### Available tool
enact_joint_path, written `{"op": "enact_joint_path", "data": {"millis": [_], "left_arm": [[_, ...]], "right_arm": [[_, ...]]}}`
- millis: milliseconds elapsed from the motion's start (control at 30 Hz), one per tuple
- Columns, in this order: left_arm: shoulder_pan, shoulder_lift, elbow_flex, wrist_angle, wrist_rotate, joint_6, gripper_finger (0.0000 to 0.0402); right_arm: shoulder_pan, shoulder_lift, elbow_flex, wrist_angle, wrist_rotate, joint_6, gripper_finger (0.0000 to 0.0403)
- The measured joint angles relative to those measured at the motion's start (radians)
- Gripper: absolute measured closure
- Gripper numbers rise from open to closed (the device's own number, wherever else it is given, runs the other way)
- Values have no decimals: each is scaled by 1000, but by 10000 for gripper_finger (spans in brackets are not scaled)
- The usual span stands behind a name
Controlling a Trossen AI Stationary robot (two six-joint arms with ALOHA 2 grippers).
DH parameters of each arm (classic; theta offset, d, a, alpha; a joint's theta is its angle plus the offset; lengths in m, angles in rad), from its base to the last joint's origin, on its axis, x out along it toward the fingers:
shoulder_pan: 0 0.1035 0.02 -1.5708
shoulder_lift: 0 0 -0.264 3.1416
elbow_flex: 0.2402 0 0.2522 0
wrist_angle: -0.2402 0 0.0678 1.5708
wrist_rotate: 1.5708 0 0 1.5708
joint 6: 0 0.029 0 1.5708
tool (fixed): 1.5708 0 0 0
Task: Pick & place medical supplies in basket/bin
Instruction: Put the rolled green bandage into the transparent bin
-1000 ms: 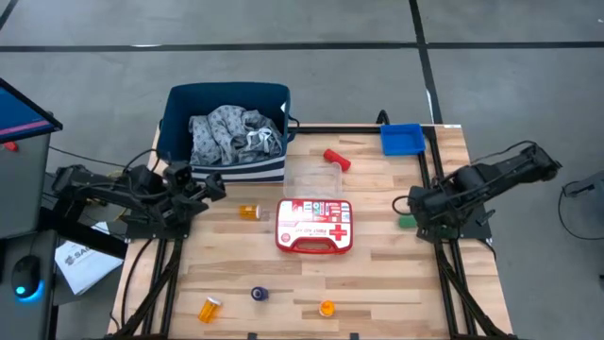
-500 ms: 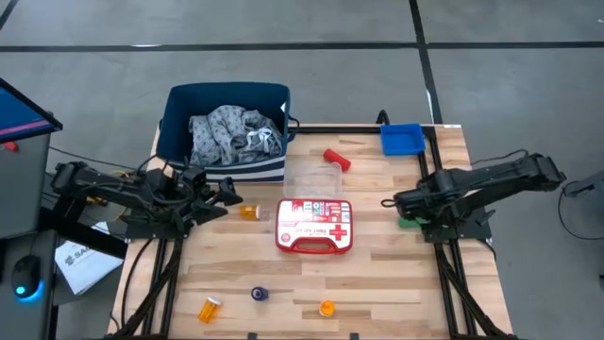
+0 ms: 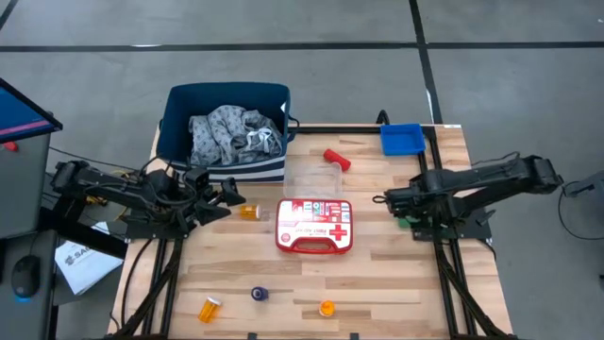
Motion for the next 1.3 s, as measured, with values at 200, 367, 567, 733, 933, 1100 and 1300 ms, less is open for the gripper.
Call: {"op": "enact_joint_path", "data": {"millis": [200, 367, 567, 733, 933, 1100, 1300], "left_arm": [[0, 0, 0, 18, 0, 2, 151], [0, 0, 0, 23, 0, 14, 151], [0, 0, 0, 22, 0, 15, 151], [0, 0, 0, 24, 0, 15, 151], [0, 0, 0, 25, 0, 15, 151], [0, 0, 0, 25, 0, 15, 151], [0, 0, 0, 31, 0, 15, 151]], "right_arm": [[-9, 147, -12, 47, 12, -19, 153], [-23, 237, -27, 61, 12, -17, 153], [-23, 317, -33, 113, 17, -14, 153], [-28, 384, -47, 113, 25, -3, 153], [-28, 419, -48, 112, 79, 21, 155], [-28, 421, -48, 111, 94, 24, 180], [-28, 421, -48, 107, 91, 23, 247]]}}
